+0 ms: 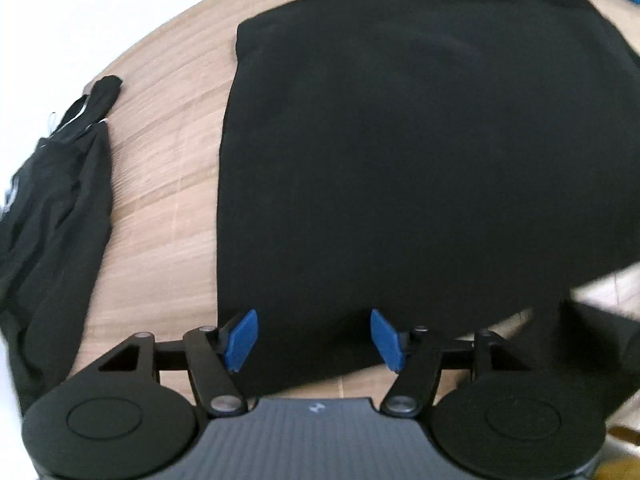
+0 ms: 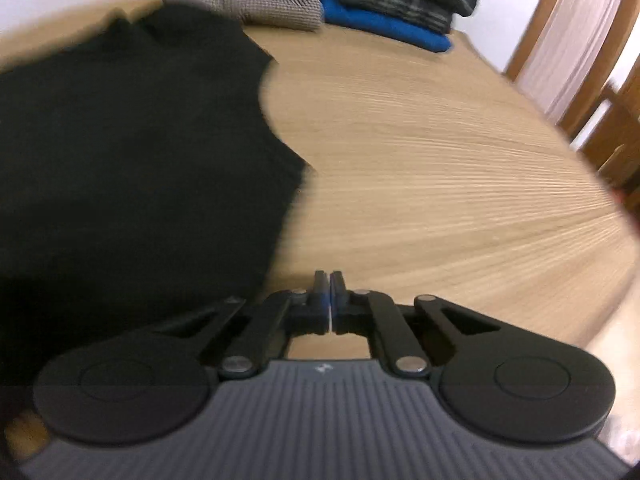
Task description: Fold clothes
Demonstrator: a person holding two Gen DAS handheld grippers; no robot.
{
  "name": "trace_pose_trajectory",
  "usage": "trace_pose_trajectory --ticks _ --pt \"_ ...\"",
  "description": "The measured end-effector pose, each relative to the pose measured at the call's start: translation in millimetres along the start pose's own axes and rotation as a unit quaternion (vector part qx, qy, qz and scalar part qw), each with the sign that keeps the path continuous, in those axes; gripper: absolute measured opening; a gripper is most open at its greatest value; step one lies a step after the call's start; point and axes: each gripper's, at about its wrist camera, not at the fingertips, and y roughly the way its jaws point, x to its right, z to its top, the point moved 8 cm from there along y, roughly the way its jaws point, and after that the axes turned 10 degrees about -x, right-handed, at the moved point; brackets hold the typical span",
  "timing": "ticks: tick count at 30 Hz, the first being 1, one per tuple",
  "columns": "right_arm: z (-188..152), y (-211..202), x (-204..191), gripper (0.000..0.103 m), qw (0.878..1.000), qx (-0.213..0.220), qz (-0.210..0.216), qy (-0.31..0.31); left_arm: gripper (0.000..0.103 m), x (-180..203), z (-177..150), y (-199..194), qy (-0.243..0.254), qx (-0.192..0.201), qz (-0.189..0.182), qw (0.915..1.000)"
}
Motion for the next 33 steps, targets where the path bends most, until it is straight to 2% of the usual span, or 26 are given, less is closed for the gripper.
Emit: trace_pose_trajectory --ticks 1,4,7,9,10,15,16,17,18,23,28,31,33 --pt "-6 -3 10 0.004 1.000 0.005 0.008 -0.002 0.065 3 -5 -2 0.000 -0.005 0.009 0.9999" --pt "-15 -17 37 0.007 0.996 0.019 0.084 0.034 0.065 7 -9 -7 -0.014 -0.016 0.028 0.9994" --pt "-1 -20 55 0.013 0.991 0.032 0.120 0.052 0.064 8 -5 -11 -0.043 -0.030 0.036 0.9980" --pt "20 -14 58 0.023 0.990 0.047 0.128 0.044 0.064 10 1 -18 -0.061 -0.029 0.029 0.9973" --pt "29 -12 56 0.024 0.989 0.055 0.135 0.039 0.065 12 6 -24 -0.067 -0.024 0.025 0.9971" --pt "79 -1 24 0.027 0.980 0.079 0.184 -0.008 0.067 16 43 -49 -0.070 0.011 0.047 0.9964" --pt "92 1 16 0.030 0.977 0.083 0.195 -0.018 0.067 16 52 -53 -0.069 0.019 0.047 0.9963" --pt "104 2 6 0.036 0.975 0.085 0.205 -0.030 0.067 15 63 -55 -0.067 0.027 0.046 0.9963" --pt "116 3 -3 0.041 0.973 0.088 0.211 -0.041 0.067 14 74 -58 -0.066 0.037 0.045 0.9961" --pt "184 12 -70 0.042 0.959 0.112 0.248 -0.084 0.069 9 150 -51 -0.054 0.091 0.038 0.9937" --pt "247 48 -141 0.042 0.958 0.092 0.256 -0.094 0.069 -11 223 3 -0.058 0.087 0.020 0.9943" --pt "267 77 -166 0.042 0.966 0.080 0.225 -0.100 0.069 -23 249 35 -0.061 0.069 0.019 0.9956" --pt "277 100 -172 0.042 0.977 0.071 0.183 -0.089 0.078 -31 256 46 -0.066 0.076 0.024 0.9946"
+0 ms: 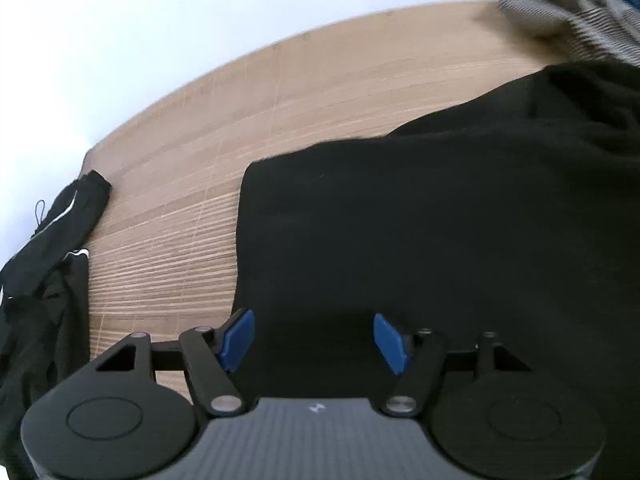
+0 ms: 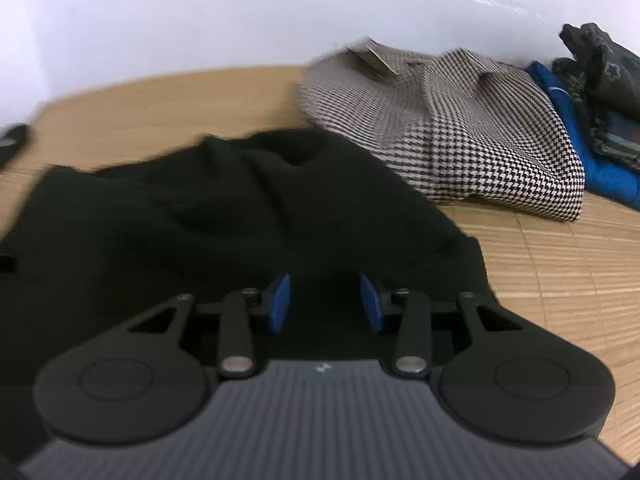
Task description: Fold clothes
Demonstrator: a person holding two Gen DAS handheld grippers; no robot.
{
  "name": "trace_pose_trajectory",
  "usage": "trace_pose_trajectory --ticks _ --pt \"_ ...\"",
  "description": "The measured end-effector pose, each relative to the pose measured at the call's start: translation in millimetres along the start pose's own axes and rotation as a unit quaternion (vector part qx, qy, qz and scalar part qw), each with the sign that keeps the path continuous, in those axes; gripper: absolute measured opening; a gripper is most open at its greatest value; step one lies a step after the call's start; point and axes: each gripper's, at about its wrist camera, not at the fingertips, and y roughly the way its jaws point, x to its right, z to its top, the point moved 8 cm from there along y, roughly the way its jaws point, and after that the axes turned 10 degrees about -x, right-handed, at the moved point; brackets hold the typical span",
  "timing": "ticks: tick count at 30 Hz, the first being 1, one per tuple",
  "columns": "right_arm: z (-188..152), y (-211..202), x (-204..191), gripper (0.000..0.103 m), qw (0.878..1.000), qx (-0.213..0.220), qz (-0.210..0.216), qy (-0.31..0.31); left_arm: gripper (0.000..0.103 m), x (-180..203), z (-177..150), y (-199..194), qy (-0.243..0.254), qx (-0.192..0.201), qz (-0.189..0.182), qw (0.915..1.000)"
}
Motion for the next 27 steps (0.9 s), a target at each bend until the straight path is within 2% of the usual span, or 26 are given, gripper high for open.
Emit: trace_pose_trajectory --ticks 1,3,4,6,8,12,18,23,27 --pt "2 6 5 0.044 1.000 0.001 -0.012 0.012 0.084 -4 2 3 -0.001 0.006 0.001 1.0000" --pt "7 11 16 0.058 0.999 0.015 -0.018 0.044 0.091 -14 2 9 -0.006 0.011 -0.008 0.9999" --pt "10 13 20 0.060 0.998 0.019 -0.024 0.051 0.093 -19 3 11 -0.012 0.012 -0.018 0.9997" --pt "15 18 19 0.075 0.998 0.015 -0.046 0.032 0.094 -26 4 15 -0.026 0.010 -0.039 0.9988" --pt "15 19 21 0.081 0.998 0.009 -0.052 0.031 0.094 -30 5 17 -0.033 0.012 -0.051 0.9981" --pt "15 5 30 0.081 0.996 -0.004 -0.028 0.081 0.088 -31 -8 5 -0.032 0.008 -0.041 0.9986" --pt "-10 -73 24 0.081 0.995 0.043 -0.012 0.084 0.087 -40 -64 -44 -0.012 0.019 0.006 0.9997" --pt "-75 -148 11 0.082 0.995 0.066 0.002 0.080 0.087 -54 -137 -84 -0.041 0.017 0.016 0.9989" --pt "-139 -190 7 0.082 0.992 0.067 0.016 0.103 0.087 -63 -210 -100 -0.057 -0.010 0.025 0.9980"
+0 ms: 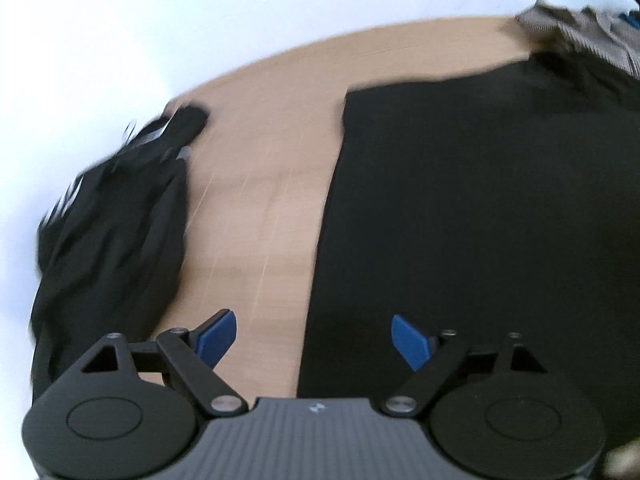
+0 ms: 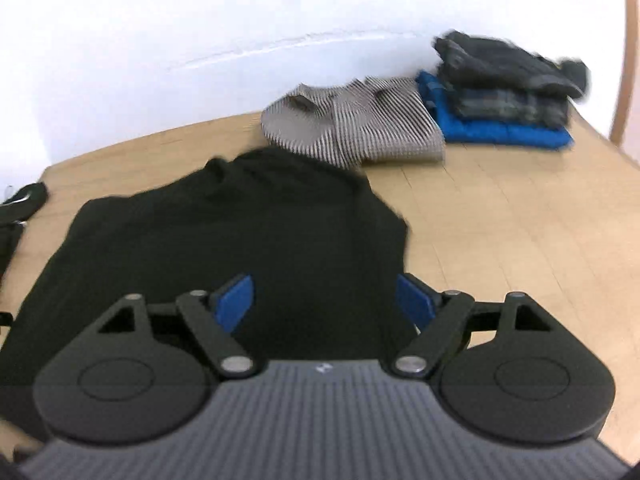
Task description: Fold clothes
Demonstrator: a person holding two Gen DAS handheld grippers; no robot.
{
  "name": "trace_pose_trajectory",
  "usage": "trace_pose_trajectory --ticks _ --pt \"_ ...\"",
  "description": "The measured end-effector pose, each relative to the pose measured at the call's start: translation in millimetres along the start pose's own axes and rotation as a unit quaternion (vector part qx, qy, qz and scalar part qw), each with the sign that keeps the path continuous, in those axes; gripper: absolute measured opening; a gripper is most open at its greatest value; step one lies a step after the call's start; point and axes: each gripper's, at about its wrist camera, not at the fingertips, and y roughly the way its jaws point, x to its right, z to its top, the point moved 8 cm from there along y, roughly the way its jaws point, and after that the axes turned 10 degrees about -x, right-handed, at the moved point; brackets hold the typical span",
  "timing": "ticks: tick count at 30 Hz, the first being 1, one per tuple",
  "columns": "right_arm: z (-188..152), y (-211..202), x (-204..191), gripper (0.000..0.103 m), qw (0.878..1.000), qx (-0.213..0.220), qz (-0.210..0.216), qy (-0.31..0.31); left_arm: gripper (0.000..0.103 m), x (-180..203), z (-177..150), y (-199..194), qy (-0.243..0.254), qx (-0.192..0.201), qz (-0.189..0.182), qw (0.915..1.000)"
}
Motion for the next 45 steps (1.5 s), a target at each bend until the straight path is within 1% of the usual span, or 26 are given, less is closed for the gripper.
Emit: trace_pose_trajectory --ticks 3,6,9,12,13,15,18,19,21,24,25,26,29,31,33,34,35,37,38,39,40,43,44,45 --pt "-49 -32 14 0.082 0.999 -0.015 0.020 0.032 0.087 -7 -50 -6 0.002 -0.022 0.011 0.9997" --pt "-95 -52 15 0.082 0.998 -0.034 0.040 0.042 0.087 -11 -85 -14 0.001 -0.037 0.020 0.9991" --pt "-124 -62 7 0.082 0.998 -0.038 0.048 0.020 0.087 -14 -102 -23 0.007 -0.038 0.021 0.9990" --pt "-143 -72 -15 0.082 0.998 -0.028 0.044 -0.037 0.087 -12 -112 -27 0.024 -0.028 0.022 0.9991" --pt "-146 -72 -19 0.082 0.998 -0.031 0.039 -0.044 0.087 -11 -114 -27 0.032 -0.023 0.022 0.9990" --pt "-151 -69 -22 0.082 0.998 -0.039 0.033 -0.028 0.087 -8 -116 -26 0.052 -0.011 0.020 0.9984" --pt "-150 -64 -14 0.082 0.996 -0.049 0.053 0.053 0.086 1 -116 -23 0.092 0.011 0.010 0.9956" --pt "-148 -61 -11 0.082 0.995 -0.050 0.049 0.073 0.085 4 -114 -21 0.104 0.018 0.007 0.9944" --pt "-144 -54 -7 0.082 0.993 -0.048 0.026 0.100 0.085 9 -109 -19 0.123 0.034 -0.001 0.9919" --pt "-140 -38 -10 0.082 0.991 -0.052 -0.003 0.120 0.085 13 -98 -14 0.140 0.057 -0.011 0.9884" --pt "-139 -32 -13 0.084 0.991 -0.052 -0.014 0.126 0.085 14 -94 -12 0.145 0.065 -0.013 0.9872" --pt "-138 -29 -16 0.084 0.991 -0.041 -0.027 0.126 0.085 15 -89 -10 0.153 0.071 -0.015 0.9855" --pt "-135 -22 -28 0.084 0.989 -0.027 -0.066 0.128 0.085 17 -81 -6 0.182 0.094 -0.020 0.9787" --pt "-136 -20 -32 0.083 0.988 -0.017 -0.081 0.134 0.085 17 -82 -5 0.208 0.110 -0.020 0.9717" --pt "-138 -22 -32 0.078 0.986 -0.012 -0.085 0.146 0.084 16 -86 -4 0.225 0.132 -0.018 0.9652" --pt "-138 -22 -31 0.078 0.985 -0.011 -0.082 0.148 0.081 17 -88 -4 0.231 0.142 -0.018 0.9623" --pt "-137 -21 -31 0.075 0.985 -0.011 -0.082 0.149 0.076 18 -90 -4 0.237 0.147 -0.024 0.9601" --pt "-138 -20 -35 0.058 0.987 -0.014 -0.085 0.134 0.040 25 -93 -6 0.250 0.143 -0.056 0.9561" --pt "-138 -19 -39 0.034 0.988 -0.017 -0.083 0.128 0.033 29 -95 -7 0.256 0.139 -0.067 0.9543" --pt "-138 -19 -41 0.020 0.988 -0.022 -0.076 0.133 0.024 32 -96 -7 0.261 0.139 -0.070 0.9526" --pt "-138 -19 -42 0.016 0.987 -0.025 -0.066 0.146 0.023 35 -96 -7 0.264 0.143 -0.068 0.9512" --pt "-137 -26 -35 0.015 0.980 -0.021 -0.045 0.191 0.021 35 -94 -3 0.267 0.155 -0.065 0.9489" --pt "-137 -30 -33 0.015 0.978 -0.016 -0.039 0.203 0.023 34 -94 -2 0.272 0.158 -0.067 0.9468" --pt "-137 -35 -31 0.014 0.976 -0.010 -0.032 0.215 0.029 33 -93 -2 0.277 0.162 -0.066 0.9447"
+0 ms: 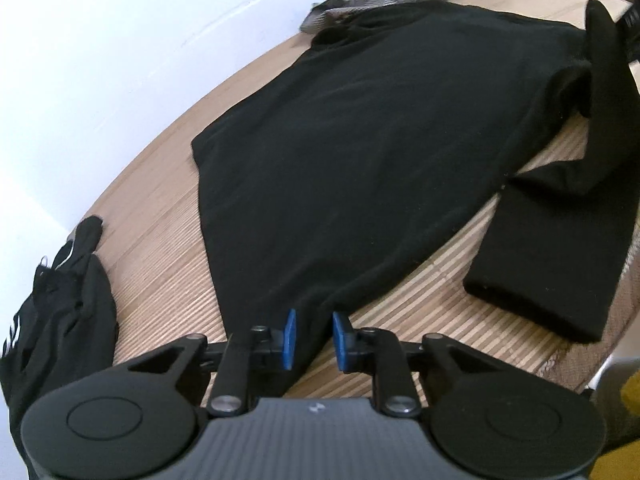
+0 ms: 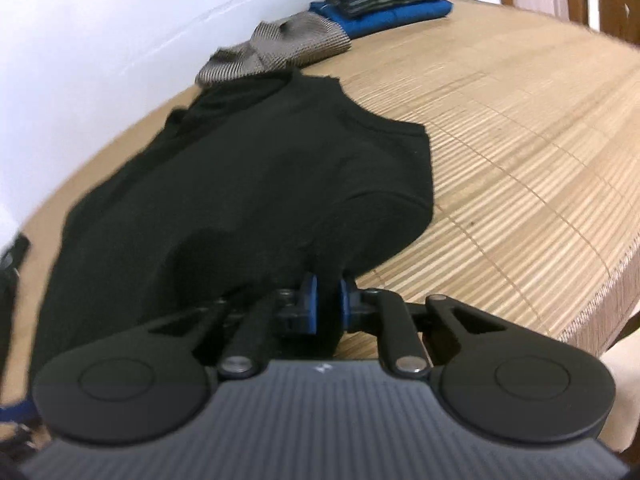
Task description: Fold clothes
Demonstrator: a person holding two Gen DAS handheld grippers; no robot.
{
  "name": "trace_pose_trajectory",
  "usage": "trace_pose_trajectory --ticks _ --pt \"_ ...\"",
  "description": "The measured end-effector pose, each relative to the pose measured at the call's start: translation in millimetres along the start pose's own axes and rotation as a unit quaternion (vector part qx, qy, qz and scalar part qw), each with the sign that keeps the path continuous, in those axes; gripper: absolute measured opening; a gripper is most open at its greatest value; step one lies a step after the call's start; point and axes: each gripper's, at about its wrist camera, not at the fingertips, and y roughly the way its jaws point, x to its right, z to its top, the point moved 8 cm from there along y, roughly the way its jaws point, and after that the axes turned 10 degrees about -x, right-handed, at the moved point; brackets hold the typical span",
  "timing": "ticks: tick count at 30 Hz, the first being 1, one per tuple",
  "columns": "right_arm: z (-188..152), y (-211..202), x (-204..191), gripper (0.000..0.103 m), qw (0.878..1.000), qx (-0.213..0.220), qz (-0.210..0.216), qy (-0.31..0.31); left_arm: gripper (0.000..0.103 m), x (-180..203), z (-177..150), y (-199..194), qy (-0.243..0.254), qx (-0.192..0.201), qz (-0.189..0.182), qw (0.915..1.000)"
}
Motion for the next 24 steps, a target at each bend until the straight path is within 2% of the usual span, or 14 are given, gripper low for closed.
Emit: trace_pose_trajectory --ticks 1,4,9,11,13,15,17,20,22,24 --pt "1 -5 3 0.014 1.000 0.005 0.008 0.012 0.039 -2 0 1 0.002 0.004 0.005 1.0000" --pt "6 -16 8 0.014 0.999 0.019 0.029 0.037 0.055 -13 1 5 -0.006 0.005 0.009 0.9999" --pt "3 -23 4 0.014 0.999 0.025 0.037 0.027 0.062 -27 8 14 -0.040 -0.007 -0.019 0.9990" --pt "2 -21 5 0.016 0.999 0.018 0.033 0.017 0.054 -21 12 13 -0.029 -0.002 -0.023 0.9993" --pt "1 -14 8 0.020 1.000 -0.001 0.019 0.006 0.014 -16 16 15 -0.023 -0.010 -0.048 0.9986" --pt "-3 -9 13 0.033 0.999 -0.030 0.007 0.016 0.012 -16 19 17 -0.034 -0.017 -0.056 0.9977" --pt "-11 -9 19 0.041 0.998 -0.047 0.024 0.034 0.011 -18 20 17 -0.049 -0.021 -0.060 0.9968" --pt "-17 -7 22 0.040 0.996 -0.041 0.055 0.049 0.010 -30 21 16 -0.088 -0.029 -0.084 0.9922" --pt "-20 -5 24 0.037 0.995 -0.031 0.076 0.056 0.009 -35 25 17 -0.101 -0.036 -0.091 0.9901" --pt "-18 1 24 0.009 0.994 -0.036 0.083 0.066 0.009 -39 30 14 -0.107 -0.039 -0.094 0.9890"
